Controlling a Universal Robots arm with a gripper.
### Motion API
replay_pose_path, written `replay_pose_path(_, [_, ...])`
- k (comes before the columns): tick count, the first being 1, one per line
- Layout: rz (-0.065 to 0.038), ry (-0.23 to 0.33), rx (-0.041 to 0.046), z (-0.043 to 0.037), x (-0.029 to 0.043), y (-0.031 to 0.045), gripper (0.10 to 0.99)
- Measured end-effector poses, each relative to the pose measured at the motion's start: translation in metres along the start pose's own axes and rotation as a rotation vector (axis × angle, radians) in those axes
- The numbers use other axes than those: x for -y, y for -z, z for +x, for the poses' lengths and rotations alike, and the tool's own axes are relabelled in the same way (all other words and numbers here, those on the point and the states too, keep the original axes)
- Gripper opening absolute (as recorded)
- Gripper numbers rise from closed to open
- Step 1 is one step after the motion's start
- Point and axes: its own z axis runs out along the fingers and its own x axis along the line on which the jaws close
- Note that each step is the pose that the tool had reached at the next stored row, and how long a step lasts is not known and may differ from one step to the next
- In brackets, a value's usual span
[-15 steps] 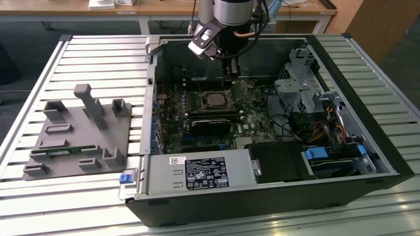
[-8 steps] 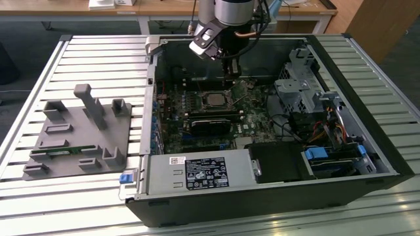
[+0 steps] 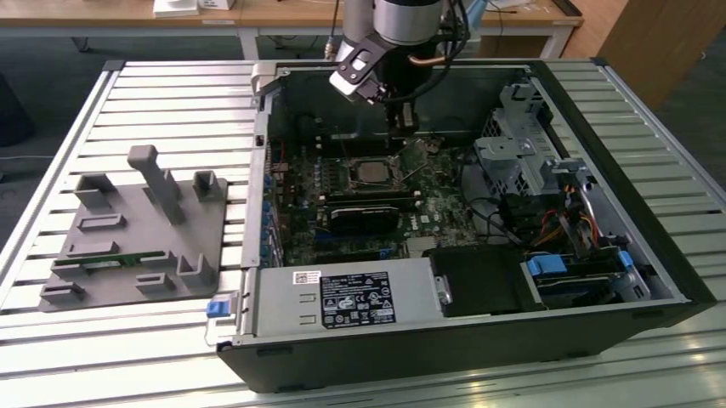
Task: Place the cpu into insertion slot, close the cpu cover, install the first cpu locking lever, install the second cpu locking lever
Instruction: 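Close the cpu cover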
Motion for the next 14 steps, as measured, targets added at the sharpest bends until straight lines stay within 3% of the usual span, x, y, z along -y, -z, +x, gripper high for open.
replay_pose_path(14, [0.001, 0.0, -0.0017, 0.0, -0.004, -0.0002, 0.122])
